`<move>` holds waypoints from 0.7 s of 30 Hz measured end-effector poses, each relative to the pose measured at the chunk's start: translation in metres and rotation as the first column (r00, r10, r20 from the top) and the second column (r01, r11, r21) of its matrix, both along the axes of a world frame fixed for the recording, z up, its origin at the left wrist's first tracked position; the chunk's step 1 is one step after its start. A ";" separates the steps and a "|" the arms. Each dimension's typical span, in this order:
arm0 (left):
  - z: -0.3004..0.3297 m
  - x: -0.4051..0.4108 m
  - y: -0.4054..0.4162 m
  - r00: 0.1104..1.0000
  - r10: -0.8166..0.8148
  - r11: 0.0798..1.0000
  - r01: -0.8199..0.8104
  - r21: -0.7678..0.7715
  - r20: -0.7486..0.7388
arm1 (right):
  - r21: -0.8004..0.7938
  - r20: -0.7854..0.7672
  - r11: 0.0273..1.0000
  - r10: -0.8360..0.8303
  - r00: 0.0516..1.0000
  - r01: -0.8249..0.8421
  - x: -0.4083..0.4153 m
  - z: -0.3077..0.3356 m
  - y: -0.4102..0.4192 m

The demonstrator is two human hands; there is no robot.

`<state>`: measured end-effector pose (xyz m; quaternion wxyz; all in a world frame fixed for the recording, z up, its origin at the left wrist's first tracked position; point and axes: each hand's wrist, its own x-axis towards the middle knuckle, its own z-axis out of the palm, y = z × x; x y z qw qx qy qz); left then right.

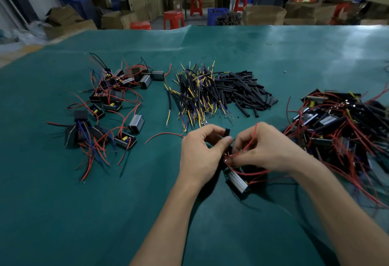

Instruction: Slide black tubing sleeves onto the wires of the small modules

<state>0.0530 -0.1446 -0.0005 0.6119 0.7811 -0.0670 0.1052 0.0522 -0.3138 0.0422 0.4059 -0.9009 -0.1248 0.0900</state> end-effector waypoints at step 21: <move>-0.002 0.003 0.000 0.990 0.144 0.989 -0.143 -0.036 0.010 | -0.116 0.255 0.978 -0.140 0.957 0.174 -0.001 -0.007 0.018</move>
